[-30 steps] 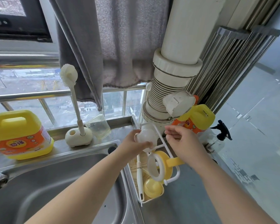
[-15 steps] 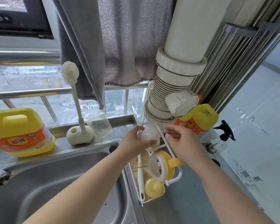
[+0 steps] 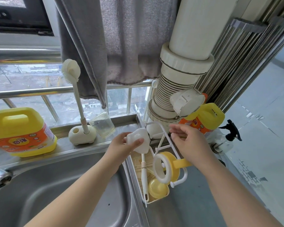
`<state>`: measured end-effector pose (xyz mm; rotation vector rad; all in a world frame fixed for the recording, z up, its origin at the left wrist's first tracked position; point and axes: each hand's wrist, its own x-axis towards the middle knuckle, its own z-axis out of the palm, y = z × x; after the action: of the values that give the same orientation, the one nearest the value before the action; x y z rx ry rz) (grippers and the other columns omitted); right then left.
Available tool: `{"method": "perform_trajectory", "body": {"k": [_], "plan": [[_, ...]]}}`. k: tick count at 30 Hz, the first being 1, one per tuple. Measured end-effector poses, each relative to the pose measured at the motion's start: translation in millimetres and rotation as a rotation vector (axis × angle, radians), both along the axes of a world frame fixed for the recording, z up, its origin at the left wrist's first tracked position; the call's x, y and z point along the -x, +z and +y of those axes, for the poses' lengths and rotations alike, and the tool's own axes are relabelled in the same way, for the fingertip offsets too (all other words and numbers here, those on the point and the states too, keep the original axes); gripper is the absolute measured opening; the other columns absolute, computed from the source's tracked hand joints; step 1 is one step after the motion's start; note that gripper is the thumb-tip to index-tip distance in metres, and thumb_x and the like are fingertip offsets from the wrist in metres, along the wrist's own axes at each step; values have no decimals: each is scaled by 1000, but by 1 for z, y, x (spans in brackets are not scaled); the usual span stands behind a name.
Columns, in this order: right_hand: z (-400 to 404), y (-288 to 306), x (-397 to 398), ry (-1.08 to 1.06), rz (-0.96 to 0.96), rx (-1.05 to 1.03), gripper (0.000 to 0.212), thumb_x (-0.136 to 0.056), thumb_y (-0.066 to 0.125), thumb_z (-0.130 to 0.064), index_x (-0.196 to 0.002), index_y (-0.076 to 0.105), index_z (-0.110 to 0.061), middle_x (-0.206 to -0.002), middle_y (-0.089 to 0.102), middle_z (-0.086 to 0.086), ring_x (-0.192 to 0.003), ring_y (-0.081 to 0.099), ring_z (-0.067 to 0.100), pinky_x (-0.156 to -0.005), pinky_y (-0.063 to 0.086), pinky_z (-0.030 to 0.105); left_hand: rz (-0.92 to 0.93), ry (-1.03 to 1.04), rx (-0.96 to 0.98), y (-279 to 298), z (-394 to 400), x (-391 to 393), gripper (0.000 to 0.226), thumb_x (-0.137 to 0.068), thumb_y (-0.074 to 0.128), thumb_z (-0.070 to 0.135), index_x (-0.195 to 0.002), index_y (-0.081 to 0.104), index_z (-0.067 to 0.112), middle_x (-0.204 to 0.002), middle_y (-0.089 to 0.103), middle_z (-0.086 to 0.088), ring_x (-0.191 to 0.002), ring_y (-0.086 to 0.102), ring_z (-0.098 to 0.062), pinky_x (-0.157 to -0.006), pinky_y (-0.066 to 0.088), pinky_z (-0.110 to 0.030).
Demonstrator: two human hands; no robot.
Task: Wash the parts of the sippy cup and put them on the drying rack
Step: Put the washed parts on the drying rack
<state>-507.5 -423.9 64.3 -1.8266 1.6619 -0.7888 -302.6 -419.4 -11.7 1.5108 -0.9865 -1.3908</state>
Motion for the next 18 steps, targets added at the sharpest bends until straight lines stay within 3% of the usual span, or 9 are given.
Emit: {"method": "perform_trajectory", "body": {"k": [5, 8, 12, 15, 18], "plan": [[7, 6, -12, 20, 15, 53, 29, -92, 57, -10, -119, 62, -19, -98, 61, -16, -89, 55, -12, -78, 46, 3, -44, -10, -51, -20, 15, -12, 45, -62, 83, 42, -100, 60, 32, -92, 67, -3, -70, 57, -13, -66, 44, -26], [18, 14, -24, 44, 29, 157, 30, -92, 57, -11, -119, 63, -22, -101, 64, -13, -92, 58, -5, -84, 50, 12, -127, -11, -73, -33, 20, -18, 49, -65, 85, 38, -105, 61, 24, -92, 66, -4, -71, 57, -14, -64, 43, -24], [44, 14, -54, 176, -21, 198, 27, -92, 57, -13, -116, 65, -24, -101, 65, -13, -89, 57, -2, -77, 45, 6, -234, -25, -96, -45, 24, -23, 37, -69, 84, 26, -98, 61, 22, -85, 66, 0, -76, 60, -15, -69, 46, -26], [74, -13, -80, 300, 34, 216, 26, -90, 53, -18, -110, 68, -21, -102, 68, -7, -95, 51, 1, -83, 38, 5, -325, -82, -106, -51, 26, -22, 39, -67, 82, 26, -99, 63, 20, -80, 66, 4, -73, 60, -12, -63, 44, -23], [95, -57, -87, 379, 120, 3, 32, -92, 45, -16, -119, 63, -18, -110, 66, 0, -100, 54, 8, -89, 37, 15, -405, -87, -78, -51, 26, -23, 39, -70, 81, 26, -100, 57, 28, -89, 63, 3, -82, 58, -14, -62, 43, -19]]}}
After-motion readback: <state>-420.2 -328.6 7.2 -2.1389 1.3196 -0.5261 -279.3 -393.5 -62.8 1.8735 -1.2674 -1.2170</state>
